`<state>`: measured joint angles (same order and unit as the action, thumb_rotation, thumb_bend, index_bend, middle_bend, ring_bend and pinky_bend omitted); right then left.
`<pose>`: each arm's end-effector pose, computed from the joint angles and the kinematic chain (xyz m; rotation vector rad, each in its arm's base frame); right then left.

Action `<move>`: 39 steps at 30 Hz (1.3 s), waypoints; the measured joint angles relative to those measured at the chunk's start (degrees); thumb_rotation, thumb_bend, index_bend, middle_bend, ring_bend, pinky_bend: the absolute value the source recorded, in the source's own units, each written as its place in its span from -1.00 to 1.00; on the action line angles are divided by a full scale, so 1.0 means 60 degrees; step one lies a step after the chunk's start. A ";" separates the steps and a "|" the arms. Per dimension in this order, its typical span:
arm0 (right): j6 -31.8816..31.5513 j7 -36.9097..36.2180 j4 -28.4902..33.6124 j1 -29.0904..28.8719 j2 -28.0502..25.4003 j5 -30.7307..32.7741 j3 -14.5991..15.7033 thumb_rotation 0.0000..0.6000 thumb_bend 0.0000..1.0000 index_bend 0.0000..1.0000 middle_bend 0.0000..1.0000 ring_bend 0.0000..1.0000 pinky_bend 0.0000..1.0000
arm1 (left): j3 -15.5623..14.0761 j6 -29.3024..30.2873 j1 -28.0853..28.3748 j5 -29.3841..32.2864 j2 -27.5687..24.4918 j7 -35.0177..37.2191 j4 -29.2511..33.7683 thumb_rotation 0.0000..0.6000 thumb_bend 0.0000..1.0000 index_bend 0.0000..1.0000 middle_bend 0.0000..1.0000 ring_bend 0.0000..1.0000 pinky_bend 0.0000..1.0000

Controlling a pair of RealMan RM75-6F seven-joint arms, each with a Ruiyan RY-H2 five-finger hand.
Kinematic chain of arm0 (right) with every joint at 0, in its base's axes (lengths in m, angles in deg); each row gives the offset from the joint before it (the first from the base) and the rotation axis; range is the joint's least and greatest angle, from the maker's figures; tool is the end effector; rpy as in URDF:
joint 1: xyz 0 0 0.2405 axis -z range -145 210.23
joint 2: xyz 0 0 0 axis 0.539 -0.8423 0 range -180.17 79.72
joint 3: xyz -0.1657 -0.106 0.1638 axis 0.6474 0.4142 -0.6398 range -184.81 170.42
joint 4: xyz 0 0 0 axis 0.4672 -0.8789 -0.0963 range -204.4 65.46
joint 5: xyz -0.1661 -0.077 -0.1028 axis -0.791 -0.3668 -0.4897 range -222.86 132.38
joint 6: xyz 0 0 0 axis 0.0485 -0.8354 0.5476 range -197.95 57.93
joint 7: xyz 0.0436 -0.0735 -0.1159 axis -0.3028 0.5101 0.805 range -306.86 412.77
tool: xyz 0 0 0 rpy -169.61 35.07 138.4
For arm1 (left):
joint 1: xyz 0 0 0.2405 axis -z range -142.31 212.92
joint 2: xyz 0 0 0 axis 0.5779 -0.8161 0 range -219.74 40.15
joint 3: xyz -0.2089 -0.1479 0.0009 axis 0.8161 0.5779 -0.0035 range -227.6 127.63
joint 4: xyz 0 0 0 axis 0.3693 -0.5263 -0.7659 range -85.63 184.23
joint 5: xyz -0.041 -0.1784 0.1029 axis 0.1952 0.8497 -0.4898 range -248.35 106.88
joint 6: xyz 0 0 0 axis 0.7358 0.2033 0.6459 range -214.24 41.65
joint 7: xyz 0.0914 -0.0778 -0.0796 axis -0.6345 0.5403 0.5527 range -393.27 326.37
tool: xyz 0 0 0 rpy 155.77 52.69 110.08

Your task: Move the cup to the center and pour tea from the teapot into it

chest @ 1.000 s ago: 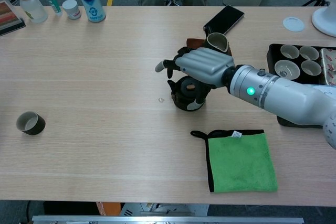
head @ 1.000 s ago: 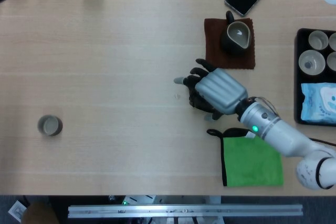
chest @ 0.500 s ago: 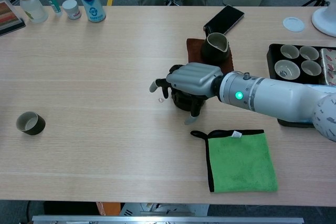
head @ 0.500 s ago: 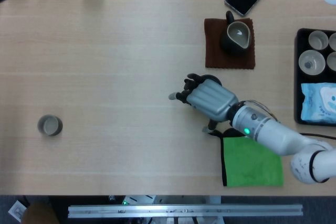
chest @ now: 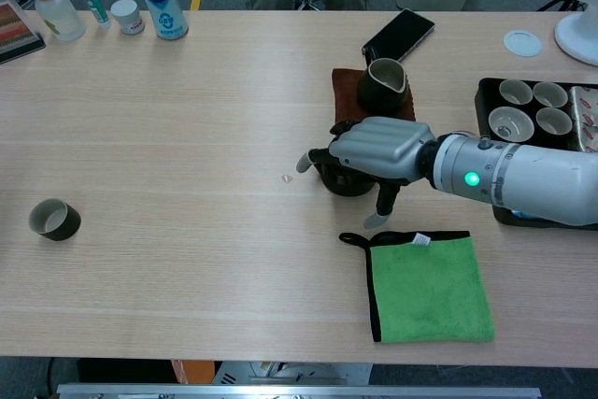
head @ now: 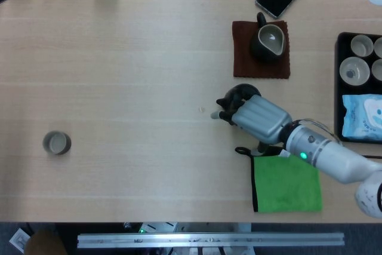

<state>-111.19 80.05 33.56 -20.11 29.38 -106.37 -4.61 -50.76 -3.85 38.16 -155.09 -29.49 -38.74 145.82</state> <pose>-0.1172 -0.2670 -0.0368 2.4471 -0.8903 0.6248 -0.3189 0.1552 0.1607 -1.4315 -0.9502 -0.7316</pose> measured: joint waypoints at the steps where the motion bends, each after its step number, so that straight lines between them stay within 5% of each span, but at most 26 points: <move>1: -0.0036 -0.0046 0.0033 0.0046 -0.0091 -0.0102 0.0047 1.00 -1.00 -0.68 -0.22 -0.53 -1.00 | -0.0001 -0.0008 0.0000 0.0005 -0.0001 -0.0007 0.0002 1.00 -0.32 -0.58 -0.62 -0.79 -0.95; 9: -0.0338 -0.0431 0.0175 0.0440 -0.0716 -0.0893 0.0350 1.00 -1.00 -0.68 -0.22 -0.49 -1.00 | -0.0001 -0.0088 0.0043 0.0016 0.0035 -0.0103 0.0043 1.00 -0.32 -0.58 -0.62 -0.79 -0.95; 26: -0.0684 -0.1326 0.0101 0.0811 -0.0453 -0.1941 0.0121 1.00 -1.00 -0.68 -0.33 -0.59 -1.00 | 0.0030 -0.0134 0.0188 -0.0218 -0.0139 -0.0052 0.0138 1.00 -0.32 -0.58 -0.62 -0.79 -0.95; 39: -0.1393 -0.0713 -0.0009 0.1483 -0.1074 -0.2030 0.0355 1.00 -1.00 -0.57 -0.28 -0.55 -1.00 | -0.0016 -0.0232 0.0270 -0.0302 -0.0078 0.0020 0.0107 1.00 -0.32 -0.58 -0.62 -0.79 -0.95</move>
<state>-119.54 75.78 33.51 -11.21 22.94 -118.55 -2.47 -50.85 -5.25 39.77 -156.90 -29.95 -38.63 146.46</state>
